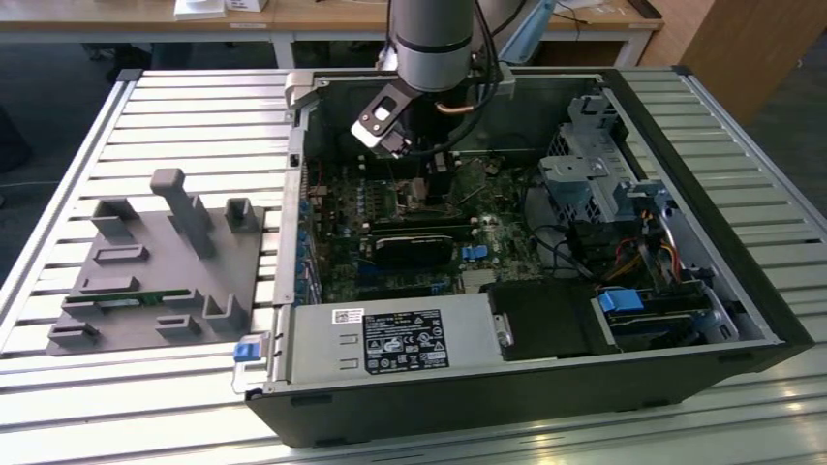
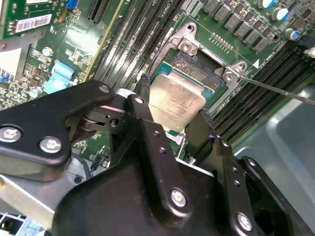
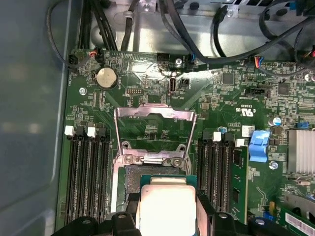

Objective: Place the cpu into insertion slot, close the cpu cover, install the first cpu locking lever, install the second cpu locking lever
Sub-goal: 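Place the cpu into insertion slot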

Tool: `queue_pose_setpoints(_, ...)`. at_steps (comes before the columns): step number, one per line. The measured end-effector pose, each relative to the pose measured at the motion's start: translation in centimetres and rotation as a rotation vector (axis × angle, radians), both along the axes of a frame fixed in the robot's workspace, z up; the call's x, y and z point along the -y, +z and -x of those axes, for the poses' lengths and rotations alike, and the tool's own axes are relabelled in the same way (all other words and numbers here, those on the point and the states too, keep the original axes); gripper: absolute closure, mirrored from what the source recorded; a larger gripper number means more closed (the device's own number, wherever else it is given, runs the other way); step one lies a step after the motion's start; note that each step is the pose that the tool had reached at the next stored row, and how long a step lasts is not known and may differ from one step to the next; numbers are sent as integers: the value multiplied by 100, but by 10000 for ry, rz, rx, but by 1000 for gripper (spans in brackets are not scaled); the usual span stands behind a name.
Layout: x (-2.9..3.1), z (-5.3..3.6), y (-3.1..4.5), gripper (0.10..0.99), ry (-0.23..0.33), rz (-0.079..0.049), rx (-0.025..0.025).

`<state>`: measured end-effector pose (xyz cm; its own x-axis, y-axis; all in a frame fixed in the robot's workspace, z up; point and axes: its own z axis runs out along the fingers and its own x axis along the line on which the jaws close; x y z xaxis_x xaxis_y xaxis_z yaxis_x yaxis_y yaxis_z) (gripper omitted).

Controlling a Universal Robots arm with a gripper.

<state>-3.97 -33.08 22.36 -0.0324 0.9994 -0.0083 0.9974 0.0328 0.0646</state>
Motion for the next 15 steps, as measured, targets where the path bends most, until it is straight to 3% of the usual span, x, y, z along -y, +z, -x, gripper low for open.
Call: queue_pose_setpoints(15,-31,8,-124,553,-123,4,-8)
